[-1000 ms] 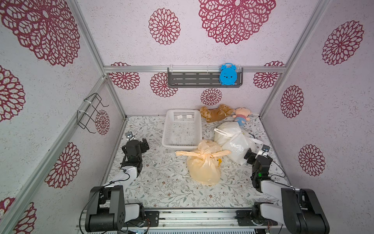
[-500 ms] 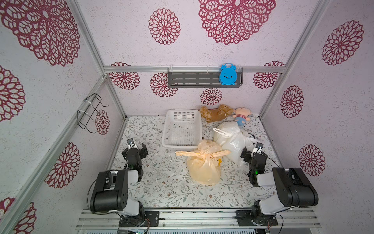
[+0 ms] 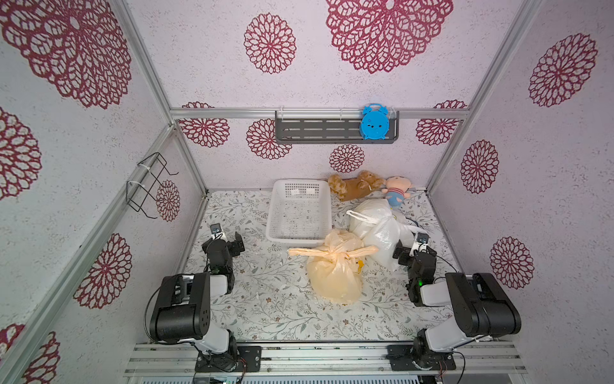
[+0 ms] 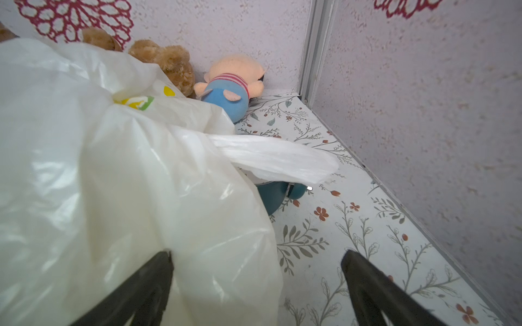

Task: Place the banana into a plastic bag & tie a knot
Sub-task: Reset both arms

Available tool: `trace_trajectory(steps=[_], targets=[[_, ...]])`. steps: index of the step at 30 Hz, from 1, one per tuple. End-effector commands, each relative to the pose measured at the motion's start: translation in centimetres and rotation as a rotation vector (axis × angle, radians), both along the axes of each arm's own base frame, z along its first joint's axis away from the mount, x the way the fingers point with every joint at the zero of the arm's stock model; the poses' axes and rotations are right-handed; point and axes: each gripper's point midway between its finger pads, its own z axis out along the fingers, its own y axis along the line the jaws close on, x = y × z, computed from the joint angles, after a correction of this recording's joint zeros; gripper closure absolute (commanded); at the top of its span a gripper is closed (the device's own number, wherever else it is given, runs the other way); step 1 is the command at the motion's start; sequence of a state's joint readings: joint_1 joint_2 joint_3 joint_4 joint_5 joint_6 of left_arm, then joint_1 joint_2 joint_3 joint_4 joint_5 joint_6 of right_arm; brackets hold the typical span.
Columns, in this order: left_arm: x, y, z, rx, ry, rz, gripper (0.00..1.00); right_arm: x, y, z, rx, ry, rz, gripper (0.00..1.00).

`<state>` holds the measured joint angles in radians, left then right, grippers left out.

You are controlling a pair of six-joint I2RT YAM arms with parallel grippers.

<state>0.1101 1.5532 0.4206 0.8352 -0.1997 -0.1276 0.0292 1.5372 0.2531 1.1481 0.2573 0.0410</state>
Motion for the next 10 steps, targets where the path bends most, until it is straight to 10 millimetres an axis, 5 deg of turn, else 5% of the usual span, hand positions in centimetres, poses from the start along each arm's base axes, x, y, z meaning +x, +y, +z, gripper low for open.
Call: trace_trajectory(steps=[1, 10], targets=[[0.34, 0.14, 0.99, 0.005, -0.036, -0.004, 0.03, 0.43, 0.5, 1.19, -0.015, -0.042, 0.026, 0.01], [0.32, 0.12, 0.94, 0.005, -0.035, -0.004, 0.03, 0.46, 0.53, 1.19, -0.011, -0.043, 0.032, 0.01]])
